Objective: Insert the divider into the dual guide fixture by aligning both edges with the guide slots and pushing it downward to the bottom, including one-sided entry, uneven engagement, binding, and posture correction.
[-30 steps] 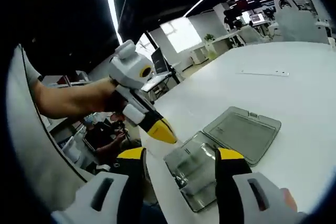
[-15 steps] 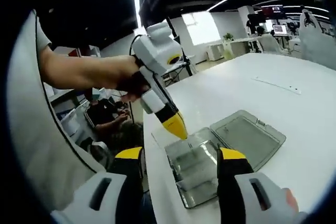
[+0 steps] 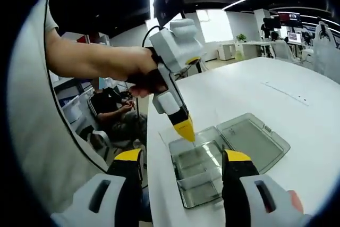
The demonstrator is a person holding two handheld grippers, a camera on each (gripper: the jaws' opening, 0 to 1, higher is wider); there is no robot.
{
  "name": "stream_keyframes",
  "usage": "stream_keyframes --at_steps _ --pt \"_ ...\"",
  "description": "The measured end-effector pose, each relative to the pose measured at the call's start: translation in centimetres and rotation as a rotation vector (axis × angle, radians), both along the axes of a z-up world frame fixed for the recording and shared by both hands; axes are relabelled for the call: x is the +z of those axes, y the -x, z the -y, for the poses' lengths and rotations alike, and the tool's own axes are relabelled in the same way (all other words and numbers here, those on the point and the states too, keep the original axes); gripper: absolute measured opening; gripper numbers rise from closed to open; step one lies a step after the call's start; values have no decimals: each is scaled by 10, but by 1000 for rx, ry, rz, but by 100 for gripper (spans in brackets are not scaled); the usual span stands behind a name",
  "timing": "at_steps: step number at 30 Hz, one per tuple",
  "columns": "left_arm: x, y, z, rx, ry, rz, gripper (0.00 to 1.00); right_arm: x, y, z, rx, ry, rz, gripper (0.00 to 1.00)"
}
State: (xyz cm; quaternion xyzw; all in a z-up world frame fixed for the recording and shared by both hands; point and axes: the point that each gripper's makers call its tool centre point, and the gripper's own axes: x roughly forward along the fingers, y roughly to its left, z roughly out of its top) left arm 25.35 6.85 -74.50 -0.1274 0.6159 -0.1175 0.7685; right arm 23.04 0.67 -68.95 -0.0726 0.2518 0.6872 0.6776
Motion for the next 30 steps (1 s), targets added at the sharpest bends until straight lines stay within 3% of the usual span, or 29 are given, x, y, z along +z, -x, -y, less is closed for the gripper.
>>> stream_keyframes --at_steps 30 --pt "-14 -3 3 39 -22 -31 1 -9 3 9 24 64 100 63"
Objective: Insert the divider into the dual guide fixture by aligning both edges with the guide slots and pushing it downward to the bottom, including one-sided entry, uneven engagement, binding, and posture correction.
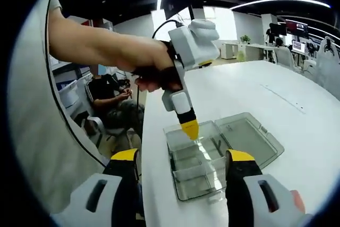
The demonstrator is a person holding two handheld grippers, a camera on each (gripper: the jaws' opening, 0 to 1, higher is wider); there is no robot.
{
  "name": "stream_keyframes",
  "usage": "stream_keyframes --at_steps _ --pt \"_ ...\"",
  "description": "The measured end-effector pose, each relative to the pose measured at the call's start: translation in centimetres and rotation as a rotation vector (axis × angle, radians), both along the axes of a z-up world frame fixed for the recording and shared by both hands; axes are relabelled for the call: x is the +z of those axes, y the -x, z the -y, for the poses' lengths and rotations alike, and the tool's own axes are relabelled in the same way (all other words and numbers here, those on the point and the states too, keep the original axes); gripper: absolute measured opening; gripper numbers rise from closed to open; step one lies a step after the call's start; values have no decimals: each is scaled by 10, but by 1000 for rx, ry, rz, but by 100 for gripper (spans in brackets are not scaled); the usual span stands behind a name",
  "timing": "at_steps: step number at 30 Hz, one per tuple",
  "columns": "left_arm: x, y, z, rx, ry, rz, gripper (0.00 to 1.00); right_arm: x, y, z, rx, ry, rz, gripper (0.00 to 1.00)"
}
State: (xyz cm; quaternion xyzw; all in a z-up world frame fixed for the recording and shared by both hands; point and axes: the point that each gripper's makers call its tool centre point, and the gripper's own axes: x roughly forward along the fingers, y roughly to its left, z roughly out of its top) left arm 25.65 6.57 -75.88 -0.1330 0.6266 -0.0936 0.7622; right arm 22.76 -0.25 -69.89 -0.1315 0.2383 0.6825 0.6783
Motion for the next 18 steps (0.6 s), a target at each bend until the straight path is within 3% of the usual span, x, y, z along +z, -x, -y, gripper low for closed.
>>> stream_keyframes --at_steps 18 --pt "-11 3 -2 6 -3 -19 1 -8 1 4 3 55 38 66"
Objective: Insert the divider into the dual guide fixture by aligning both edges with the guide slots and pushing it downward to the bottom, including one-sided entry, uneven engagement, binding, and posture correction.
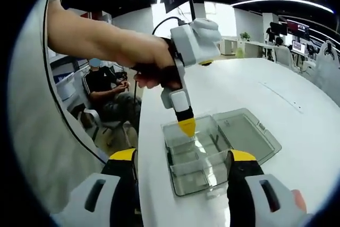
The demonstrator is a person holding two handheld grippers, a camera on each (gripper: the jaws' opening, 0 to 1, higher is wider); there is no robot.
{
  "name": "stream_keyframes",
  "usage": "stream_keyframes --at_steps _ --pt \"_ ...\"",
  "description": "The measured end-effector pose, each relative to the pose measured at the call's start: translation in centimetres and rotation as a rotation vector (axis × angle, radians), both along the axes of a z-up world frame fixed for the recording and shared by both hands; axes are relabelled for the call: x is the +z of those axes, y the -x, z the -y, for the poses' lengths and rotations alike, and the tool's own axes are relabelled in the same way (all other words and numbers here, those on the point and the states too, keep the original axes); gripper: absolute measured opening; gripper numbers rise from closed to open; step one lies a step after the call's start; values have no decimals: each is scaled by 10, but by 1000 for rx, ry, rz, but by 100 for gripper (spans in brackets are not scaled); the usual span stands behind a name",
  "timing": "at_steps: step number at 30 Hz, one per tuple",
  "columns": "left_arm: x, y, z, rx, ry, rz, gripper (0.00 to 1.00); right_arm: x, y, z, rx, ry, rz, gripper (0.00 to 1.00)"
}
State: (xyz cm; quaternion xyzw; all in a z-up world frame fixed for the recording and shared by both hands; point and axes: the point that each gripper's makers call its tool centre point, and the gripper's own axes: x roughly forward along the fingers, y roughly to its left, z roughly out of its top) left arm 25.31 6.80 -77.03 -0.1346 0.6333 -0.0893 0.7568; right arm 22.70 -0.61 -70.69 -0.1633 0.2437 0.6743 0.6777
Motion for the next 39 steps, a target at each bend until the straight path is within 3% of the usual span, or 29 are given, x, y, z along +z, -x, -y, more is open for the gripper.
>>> stream_keyframes --at_steps 23,39 --pt "-14 -2 1 -4 -3 -24 1 -2 0 3 3 9 -15 66" --pt "-13 -1 3 -5 -16 -38 1 0 -1 5 5 6 -17 66"
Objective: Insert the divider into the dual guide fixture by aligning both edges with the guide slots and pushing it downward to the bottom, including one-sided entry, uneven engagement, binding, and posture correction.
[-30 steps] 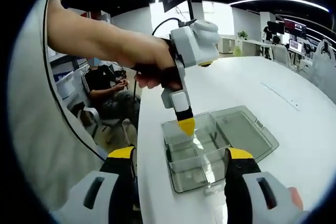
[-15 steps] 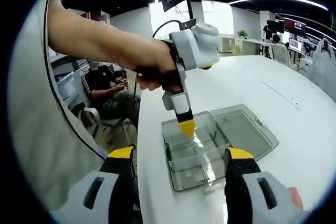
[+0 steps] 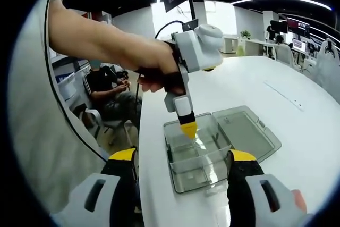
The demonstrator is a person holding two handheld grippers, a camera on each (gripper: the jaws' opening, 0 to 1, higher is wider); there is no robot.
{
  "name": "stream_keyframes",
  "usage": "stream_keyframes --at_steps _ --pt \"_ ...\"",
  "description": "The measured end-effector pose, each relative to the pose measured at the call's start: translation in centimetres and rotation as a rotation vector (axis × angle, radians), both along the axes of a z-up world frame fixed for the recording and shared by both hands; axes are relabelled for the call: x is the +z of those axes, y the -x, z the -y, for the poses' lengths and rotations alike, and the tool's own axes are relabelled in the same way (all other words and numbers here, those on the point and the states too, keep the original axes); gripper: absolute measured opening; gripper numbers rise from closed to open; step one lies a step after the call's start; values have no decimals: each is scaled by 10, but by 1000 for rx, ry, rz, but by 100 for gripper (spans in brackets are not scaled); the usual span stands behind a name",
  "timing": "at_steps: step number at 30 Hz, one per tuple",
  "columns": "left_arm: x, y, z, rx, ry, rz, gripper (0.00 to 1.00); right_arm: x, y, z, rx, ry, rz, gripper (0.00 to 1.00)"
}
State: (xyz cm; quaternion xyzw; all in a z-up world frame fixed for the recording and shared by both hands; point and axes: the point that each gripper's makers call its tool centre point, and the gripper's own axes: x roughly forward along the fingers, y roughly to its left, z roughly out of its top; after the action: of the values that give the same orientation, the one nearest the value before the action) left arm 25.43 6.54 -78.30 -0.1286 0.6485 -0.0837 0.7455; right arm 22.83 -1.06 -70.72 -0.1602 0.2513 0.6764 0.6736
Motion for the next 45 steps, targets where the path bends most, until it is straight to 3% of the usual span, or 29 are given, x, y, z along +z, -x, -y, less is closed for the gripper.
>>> stream_keyframes --at_steps 12,45 --pt "-1 -1 1 -15 -38 -15 1 1 0 0 7 2 4 66" --pt "0 1 0 -25 -44 -6 1 0 4 5 6 5 -2 65"
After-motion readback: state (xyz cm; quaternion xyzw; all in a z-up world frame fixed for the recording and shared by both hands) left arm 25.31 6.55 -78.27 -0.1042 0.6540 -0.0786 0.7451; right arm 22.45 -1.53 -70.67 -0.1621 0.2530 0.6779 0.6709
